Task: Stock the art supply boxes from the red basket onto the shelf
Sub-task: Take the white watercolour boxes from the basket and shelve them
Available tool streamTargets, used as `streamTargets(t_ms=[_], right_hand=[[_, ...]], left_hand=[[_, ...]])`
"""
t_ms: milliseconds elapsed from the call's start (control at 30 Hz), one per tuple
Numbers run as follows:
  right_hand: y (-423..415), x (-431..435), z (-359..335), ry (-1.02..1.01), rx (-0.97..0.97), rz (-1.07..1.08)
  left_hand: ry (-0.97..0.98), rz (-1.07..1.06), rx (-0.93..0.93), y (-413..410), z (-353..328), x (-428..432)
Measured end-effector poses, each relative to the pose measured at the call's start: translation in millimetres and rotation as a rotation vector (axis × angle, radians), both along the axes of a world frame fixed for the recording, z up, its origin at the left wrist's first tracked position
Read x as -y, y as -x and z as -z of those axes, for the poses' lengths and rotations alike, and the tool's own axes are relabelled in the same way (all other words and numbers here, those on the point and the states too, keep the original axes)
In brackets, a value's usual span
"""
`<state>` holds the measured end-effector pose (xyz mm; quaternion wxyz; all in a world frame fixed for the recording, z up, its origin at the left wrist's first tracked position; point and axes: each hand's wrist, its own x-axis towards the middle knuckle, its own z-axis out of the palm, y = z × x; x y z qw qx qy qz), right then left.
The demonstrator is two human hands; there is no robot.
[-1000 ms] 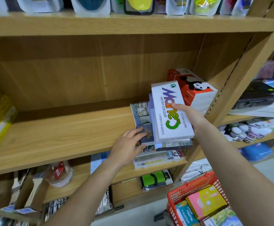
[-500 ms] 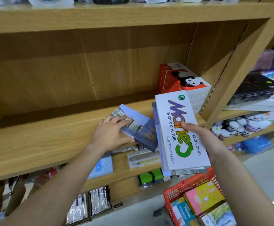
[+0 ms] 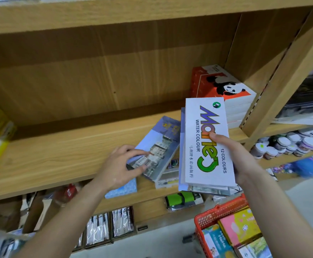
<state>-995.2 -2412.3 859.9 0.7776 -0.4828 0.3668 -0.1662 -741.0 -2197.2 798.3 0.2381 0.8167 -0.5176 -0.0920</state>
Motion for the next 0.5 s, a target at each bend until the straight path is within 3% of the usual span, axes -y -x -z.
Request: streamTargets(t_ms=[267, 500], right_hand=[[-20.7, -3.4, 6.4, -0.027, 0.024, -0.056], [-94.6, 13.1, -3.9, -0.004, -0.017, -0.128]], left_hand=[[0.102, -0.032, -0.191, 20.7, 9.8, 7.7], [0.185, -0.057, -0.347, 16.6, 7.9, -2.4]])
